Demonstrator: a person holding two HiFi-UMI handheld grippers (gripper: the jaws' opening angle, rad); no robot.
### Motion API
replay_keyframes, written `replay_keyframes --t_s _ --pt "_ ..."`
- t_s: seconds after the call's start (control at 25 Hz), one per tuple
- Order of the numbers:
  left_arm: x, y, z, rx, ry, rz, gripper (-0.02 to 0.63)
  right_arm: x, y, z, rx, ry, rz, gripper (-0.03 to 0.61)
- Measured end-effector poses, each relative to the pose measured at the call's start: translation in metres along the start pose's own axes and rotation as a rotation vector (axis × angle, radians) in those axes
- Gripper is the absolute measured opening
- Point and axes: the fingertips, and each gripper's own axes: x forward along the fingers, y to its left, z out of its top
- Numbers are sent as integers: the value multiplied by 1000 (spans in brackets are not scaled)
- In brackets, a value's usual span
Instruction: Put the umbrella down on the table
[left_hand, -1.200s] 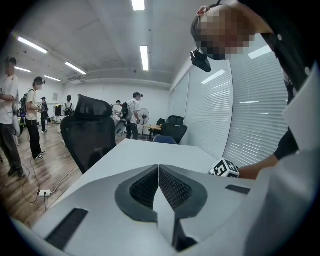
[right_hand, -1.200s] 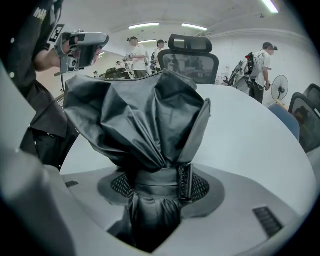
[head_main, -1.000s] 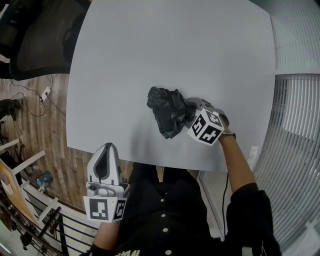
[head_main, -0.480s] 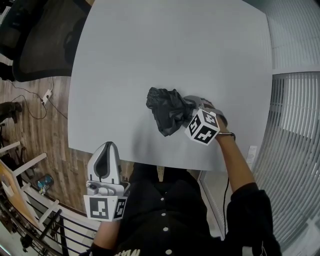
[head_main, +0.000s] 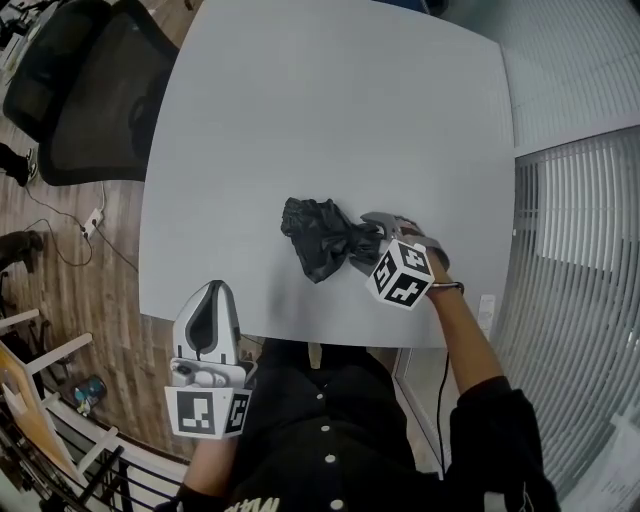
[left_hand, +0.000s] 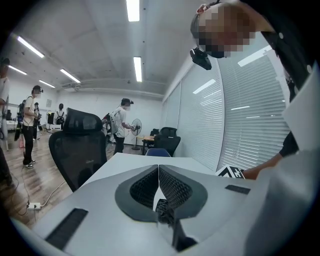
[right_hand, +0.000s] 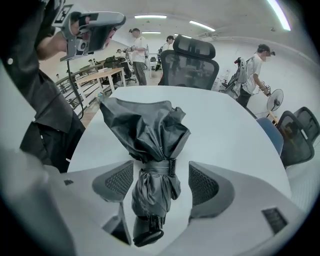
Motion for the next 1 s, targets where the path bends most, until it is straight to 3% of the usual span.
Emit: replay_keyframes --t_s 0.12,0.24,0.36,1.0 --pt "4 -7 10 5 -26 -22 17 -21 2 5 9 -36 -20 338" --pt "5 -16 24 11 -58 -46 17 -47 -2 12 24 -94 -93 164" --pt "7 -22 35 19 -90 -65 17 -69 -8 18 53 -149 -161 55" --pt "10 -34 85 50 -208 -132 17 -202 -17 43 287 -430 -413 29"
